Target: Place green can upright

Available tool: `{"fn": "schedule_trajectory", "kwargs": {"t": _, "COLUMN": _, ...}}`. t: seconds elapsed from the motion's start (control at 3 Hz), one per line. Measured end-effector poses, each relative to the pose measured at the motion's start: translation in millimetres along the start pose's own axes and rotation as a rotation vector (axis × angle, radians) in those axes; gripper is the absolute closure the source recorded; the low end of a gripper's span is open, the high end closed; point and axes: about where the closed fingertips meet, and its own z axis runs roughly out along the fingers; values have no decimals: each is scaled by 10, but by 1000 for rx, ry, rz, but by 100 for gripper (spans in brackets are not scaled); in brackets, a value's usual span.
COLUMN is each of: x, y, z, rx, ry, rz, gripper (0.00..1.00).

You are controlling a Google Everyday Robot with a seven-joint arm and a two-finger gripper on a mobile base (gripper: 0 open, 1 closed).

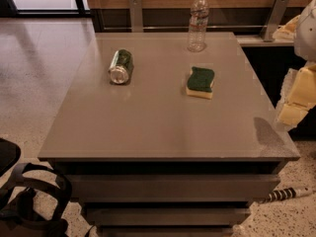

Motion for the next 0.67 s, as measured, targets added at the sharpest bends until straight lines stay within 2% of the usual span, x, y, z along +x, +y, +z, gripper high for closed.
{"fn": "schedule_trajectory", "kwargs": {"t": 0.67, "x": -154, "y": -85, "z": -54, "rx": 24, "ry": -19, "rz": 7, "gripper": 0}}
